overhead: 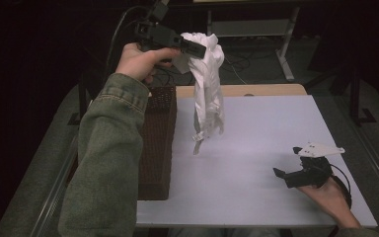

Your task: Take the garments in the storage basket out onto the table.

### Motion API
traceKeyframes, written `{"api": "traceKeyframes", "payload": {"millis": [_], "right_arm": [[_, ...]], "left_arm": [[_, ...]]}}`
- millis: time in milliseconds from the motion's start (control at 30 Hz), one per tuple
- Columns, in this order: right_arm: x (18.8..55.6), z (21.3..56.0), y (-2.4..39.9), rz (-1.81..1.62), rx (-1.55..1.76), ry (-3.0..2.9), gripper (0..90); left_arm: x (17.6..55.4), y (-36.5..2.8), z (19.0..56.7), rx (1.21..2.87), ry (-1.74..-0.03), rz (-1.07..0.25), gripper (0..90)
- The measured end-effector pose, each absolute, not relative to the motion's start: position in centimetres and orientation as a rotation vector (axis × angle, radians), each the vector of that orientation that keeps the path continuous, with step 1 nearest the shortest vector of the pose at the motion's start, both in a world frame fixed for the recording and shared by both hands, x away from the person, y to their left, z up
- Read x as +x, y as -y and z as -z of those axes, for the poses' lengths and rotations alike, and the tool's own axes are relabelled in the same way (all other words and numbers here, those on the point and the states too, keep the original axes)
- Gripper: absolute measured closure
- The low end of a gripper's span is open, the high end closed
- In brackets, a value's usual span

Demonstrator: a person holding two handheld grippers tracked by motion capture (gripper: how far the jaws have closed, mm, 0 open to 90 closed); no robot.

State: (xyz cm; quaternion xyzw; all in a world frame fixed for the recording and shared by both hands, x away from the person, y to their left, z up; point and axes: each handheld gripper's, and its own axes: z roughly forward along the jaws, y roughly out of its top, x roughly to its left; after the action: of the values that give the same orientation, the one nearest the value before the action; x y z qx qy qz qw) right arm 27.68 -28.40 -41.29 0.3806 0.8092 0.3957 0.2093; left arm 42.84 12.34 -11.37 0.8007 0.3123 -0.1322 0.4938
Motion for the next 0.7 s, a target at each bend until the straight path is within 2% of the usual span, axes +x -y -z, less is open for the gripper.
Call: {"api": "traceKeyframes", "payload": {"millis": [700], "right_arm": [[27.7, 41.3, 28.4, -1.1, 1.059, -2.256, 0.0]], "left_arm": [[44.4, -10.1, 18.2, 1.959, -0.796, 0.419, 73.1]]}}
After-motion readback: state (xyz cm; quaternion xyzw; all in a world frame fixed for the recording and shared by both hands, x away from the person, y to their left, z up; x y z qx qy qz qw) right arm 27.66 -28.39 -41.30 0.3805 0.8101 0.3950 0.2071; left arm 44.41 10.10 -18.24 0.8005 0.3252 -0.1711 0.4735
